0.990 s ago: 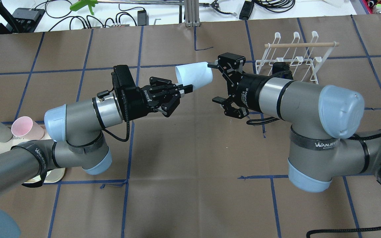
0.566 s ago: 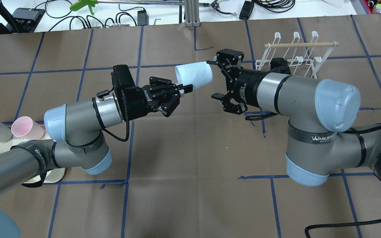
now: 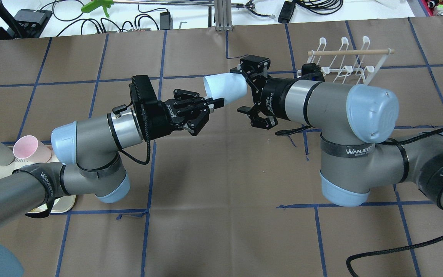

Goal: Transfer IKEA cup to right arm and place on rack

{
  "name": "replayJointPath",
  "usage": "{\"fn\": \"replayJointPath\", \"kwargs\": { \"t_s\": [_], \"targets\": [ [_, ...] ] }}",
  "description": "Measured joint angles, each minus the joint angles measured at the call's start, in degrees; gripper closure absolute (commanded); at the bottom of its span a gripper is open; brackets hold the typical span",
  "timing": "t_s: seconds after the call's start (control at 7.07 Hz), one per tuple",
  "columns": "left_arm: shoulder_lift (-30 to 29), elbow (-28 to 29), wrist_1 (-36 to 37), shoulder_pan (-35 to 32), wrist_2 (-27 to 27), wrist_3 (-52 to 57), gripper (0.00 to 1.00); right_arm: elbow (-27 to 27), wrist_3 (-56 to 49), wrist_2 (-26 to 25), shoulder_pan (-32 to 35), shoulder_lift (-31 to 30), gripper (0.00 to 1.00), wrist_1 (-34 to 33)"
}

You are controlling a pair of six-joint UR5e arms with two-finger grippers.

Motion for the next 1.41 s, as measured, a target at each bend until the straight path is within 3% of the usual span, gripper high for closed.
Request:
{"fn": "replayJointPath", "kwargs": {
  "t_s": [0.57,0.85,0.99,1.13,1.41],
  "targets": [
    [0.2,0.0,0.0,0.0,0.0,-0.6,0.94,-1.2,0.0,-0.2,1.5,1.5,0.01,0.1],
    [0.2,0.0,0.0,0.0,0.0,-0.7,0.94,-1.5,0.0,-0.2,2.1,1.8,0.29,0.1],
    [0.2,0.0,0.0,0.0,0.0,-0.7,0.94,-1.5,-0.1,-0.1,2.1,1.9,0.38,0.1],
    [0.3,0.0,0.0,0.0,0.0,-0.8,0.93,-1.6,-0.1,0.0,2.2,1.9,0.42,0.1],
    [0.3,0.0,0.0,0.0,0.0,-1.1,0.82,-1.6,-0.2,0.4,2.2,1.9,0.42,0.1]
  ]
}}
